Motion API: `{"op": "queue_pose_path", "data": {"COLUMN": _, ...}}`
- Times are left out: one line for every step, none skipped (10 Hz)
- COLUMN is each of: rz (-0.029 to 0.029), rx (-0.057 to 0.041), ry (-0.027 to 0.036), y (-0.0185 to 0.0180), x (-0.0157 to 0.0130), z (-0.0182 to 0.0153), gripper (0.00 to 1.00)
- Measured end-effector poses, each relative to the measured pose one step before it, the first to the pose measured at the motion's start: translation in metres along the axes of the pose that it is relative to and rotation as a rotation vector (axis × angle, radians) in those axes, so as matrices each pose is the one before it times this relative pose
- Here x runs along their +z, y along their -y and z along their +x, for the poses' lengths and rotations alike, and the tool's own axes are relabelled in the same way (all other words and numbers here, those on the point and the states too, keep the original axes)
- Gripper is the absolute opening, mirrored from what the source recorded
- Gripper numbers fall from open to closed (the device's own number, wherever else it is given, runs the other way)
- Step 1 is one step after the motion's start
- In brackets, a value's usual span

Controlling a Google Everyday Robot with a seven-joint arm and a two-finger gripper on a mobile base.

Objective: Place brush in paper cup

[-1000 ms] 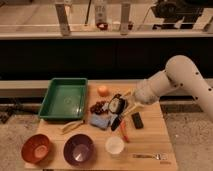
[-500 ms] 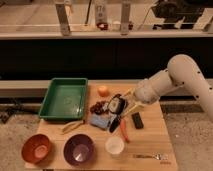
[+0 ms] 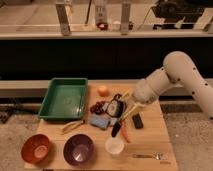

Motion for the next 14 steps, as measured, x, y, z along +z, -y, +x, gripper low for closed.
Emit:
{"op": "queue_pose_path", "data": {"rz": 0.00041, "rx": -0.0074, "ry": 0.0018, "y": -0.00062, "x": 0.0008, "z": -0.00236, "gripper": 0.0}}
{"op": "queue_pose_path", "data": {"rz": 0.00329, "rx": -0.00604, "ry": 0.00318, "y": -0.00214, "x": -0.00061, "z": -0.00099, "gripper": 0.0}}
{"op": "queue_pose_path", "data": {"rz": 0.00096, "rx": -0.00536, "ry": 0.00354, "y": -0.00178, "x": 0.00004, "z": -0.00138, "gripper": 0.0}}
{"op": "queue_pose_path", "data": {"rz": -0.00048, "rx": -0.00675, "ry": 0.00394, "y": -0.00239, "x": 0.00143, "z": -0.00017, "gripper": 0.0}}
{"op": "queue_pose_path", "data": {"rz": -0.0037, "rx": -0.01384, "ry": 0.00144, "y": -0.00252, "x": 0.00279, "z": -0.00203, "gripper": 0.0}}
{"op": "queue_pose_path", "data": {"rz": -0.00484, "rx": -0.00722, "ry": 0.00132, "y": -0.00173, "x": 0.00292, "z": -0.00085, "gripper": 0.0}}
{"op": "queue_pose_path", "data": {"rz": -0.00325, "rx": -0.00426, "ry": 0.00193, "y": -0.001, "x": 0.00222, "z": -0.00037, "gripper": 0.0}}
{"op": "queue_pose_path", "data": {"rz": -0.00555, "rx": -0.00695, "ry": -0.00032, "y": -0.00199, "x": 0.00385, "z": 0.00073, "gripper": 0.0}}
{"op": "queue_pose_path", "data": {"rz": -0.00529, "rx": -0.00648, "ry": -0.00228, "y": -0.00191, "x": 0.0033, "z": 0.00085, "gripper": 0.0}}
{"op": "queue_pose_path", "data": {"rz": -0.00222, "rx": -0.0035, "ry": -0.00018, "y": -0.00151, "x": 0.00194, "z": 0.00021, "gripper": 0.0}}
{"op": "queue_pose_path", "data": {"rz": -0.00075, "rx": -0.00276, "ry": -0.00087, "y": -0.00284, "x": 0.00153, "z": 0.00078, "gripper": 0.0}}
{"op": "queue_pose_path", "data": {"rz": -0.00315, "rx": -0.00386, "ry": 0.00043, "y": -0.00295, "x": 0.00245, "z": 0.00101, "gripper": 0.0}}
{"op": "queue_pose_path", "data": {"rz": -0.00266, "rx": -0.00268, "ry": 0.00037, "y": -0.00151, "x": 0.00152, "z": 0.00083, "gripper": 0.0}}
{"op": "queue_pose_path", "data": {"rz": -0.00426, "rx": -0.00255, "ry": 0.00039, "y": -0.002, "x": 0.0031, "z": 0.00301, "gripper": 0.0}}
